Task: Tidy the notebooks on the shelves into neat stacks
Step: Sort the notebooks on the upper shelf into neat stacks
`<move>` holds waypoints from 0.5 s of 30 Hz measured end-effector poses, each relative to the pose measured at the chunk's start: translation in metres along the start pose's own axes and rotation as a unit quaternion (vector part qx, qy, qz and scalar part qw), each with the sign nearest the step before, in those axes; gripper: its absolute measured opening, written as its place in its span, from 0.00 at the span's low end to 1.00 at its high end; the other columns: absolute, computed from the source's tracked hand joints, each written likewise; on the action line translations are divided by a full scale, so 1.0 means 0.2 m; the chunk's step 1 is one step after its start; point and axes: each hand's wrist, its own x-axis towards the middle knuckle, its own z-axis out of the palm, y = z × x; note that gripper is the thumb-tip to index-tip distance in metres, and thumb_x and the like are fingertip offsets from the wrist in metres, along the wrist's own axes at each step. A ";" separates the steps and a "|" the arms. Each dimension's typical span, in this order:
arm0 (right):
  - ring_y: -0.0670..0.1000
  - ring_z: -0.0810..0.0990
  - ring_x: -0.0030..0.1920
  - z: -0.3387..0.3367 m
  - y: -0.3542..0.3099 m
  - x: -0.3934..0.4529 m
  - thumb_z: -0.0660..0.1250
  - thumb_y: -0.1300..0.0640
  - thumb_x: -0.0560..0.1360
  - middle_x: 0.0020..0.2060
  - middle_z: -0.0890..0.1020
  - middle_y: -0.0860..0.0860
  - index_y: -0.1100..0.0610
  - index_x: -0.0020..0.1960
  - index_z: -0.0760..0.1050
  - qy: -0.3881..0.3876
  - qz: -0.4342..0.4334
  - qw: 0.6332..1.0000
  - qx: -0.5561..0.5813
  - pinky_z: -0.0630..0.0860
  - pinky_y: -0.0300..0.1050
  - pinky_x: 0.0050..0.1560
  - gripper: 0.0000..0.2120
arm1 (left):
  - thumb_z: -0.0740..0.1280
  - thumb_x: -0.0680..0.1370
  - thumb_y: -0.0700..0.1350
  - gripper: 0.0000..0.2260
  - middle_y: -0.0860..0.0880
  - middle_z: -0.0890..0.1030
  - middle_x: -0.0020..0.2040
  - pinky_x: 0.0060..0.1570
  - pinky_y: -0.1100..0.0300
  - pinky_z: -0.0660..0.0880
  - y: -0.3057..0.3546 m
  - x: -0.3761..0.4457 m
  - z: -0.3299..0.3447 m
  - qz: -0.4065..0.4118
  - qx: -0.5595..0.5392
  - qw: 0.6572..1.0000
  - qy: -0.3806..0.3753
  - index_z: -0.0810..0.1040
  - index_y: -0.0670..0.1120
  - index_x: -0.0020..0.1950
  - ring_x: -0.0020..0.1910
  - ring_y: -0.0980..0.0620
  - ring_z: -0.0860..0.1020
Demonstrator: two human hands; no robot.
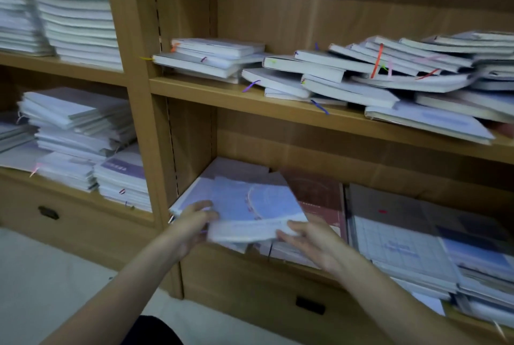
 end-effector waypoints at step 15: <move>0.53 0.76 0.56 0.08 -0.21 0.08 0.59 0.69 0.78 0.58 0.75 0.52 0.56 0.63 0.69 0.100 -0.167 0.911 -0.364 0.75 0.49 0.56 0.17 | 0.59 0.78 0.34 0.14 0.47 0.74 0.55 0.51 0.59 0.69 0.12 0.05 -0.17 0.285 0.223 0.909 0.209 0.75 0.42 0.61 0.50 0.52 0.73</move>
